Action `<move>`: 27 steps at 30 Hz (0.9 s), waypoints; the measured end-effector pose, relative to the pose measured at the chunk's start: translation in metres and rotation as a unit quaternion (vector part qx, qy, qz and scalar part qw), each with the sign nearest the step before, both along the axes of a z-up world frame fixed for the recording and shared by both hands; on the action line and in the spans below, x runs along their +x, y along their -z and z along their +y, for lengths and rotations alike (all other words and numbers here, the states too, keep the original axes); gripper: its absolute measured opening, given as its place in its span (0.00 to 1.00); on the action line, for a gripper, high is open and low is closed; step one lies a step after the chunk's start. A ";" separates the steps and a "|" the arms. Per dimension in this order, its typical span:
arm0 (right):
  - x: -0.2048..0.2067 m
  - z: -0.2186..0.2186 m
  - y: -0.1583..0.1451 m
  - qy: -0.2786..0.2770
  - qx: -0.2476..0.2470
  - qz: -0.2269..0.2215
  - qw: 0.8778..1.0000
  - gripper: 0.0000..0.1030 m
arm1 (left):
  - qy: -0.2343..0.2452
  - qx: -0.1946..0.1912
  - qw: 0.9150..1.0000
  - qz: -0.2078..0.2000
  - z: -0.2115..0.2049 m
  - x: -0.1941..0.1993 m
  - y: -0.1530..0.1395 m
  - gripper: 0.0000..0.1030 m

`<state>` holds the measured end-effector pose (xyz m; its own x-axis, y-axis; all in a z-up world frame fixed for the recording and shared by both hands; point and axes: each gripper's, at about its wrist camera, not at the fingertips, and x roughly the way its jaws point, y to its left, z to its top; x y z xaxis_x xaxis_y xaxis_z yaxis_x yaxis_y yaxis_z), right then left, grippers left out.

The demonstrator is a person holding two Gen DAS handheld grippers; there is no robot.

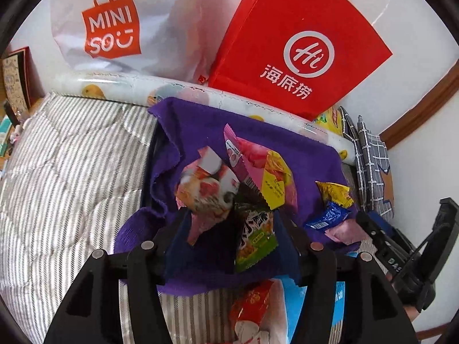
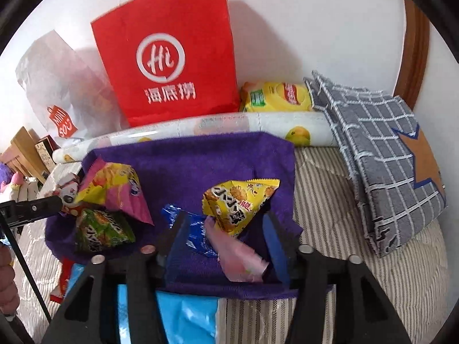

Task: Organize snacks
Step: 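Lower both snacks onto the purple towel and open both tools, then move both tools toward the pink lychee bag and the strawberry-bear candy stick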

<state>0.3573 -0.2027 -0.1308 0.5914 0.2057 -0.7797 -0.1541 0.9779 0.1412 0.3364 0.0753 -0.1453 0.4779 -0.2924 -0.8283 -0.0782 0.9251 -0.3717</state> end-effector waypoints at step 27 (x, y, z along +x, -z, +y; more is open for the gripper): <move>-0.139 0.011 -0.039 0.018 -0.030 -0.008 0.999 0.63 | 0.026 0.030 0.998 -0.044 -0.010 -0.128 -0.044 0.61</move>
<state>0.2183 -0.1918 -0.0915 0.6101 0.1375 -0.7803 -0.1211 0.9894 0.0796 0.2083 0.0655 -0.1011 0.5353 -0.2690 -0.8007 0.0010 0.9481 -0.3179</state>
